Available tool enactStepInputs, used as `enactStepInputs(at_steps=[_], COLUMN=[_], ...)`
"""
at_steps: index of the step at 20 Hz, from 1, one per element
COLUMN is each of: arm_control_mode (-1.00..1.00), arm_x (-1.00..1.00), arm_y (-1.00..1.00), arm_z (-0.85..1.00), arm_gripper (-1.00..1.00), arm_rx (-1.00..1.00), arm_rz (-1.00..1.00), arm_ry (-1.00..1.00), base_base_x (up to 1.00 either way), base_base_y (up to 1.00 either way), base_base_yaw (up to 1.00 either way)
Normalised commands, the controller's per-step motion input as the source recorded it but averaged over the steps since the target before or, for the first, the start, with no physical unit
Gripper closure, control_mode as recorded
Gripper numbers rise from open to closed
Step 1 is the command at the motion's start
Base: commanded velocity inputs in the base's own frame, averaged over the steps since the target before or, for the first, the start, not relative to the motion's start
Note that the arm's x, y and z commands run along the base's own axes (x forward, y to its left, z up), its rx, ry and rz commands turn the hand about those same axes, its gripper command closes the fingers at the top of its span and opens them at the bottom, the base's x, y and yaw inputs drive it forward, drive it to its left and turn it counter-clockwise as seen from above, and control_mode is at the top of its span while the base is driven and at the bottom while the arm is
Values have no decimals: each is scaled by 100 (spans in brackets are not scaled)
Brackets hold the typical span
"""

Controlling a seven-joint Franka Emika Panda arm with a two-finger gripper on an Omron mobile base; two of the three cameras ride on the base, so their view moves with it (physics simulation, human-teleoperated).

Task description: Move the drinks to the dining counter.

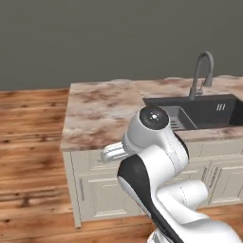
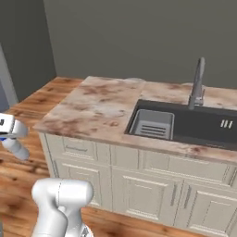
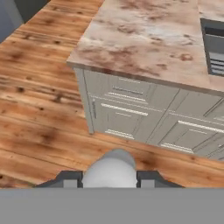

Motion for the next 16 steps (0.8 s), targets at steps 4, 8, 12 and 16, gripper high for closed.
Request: enactStepInputs(at_steps=[4,8,12,16], arm_control_mode=[100,100,100,100], arm_x=[0,0,0,0], arm_y=[0,0,0,0], arm_z=[0,0,0,0], arm_gripper=[100,100,100,100], arm_rx=[0,0,0,0], arm_rz=[0,0,0,0], arm_ry=[0,0,0,0], base_base_x=[100,100,100,100], base_base_y=[-90,-38,-1,0], base_base_yaw=[19,22,15,9])
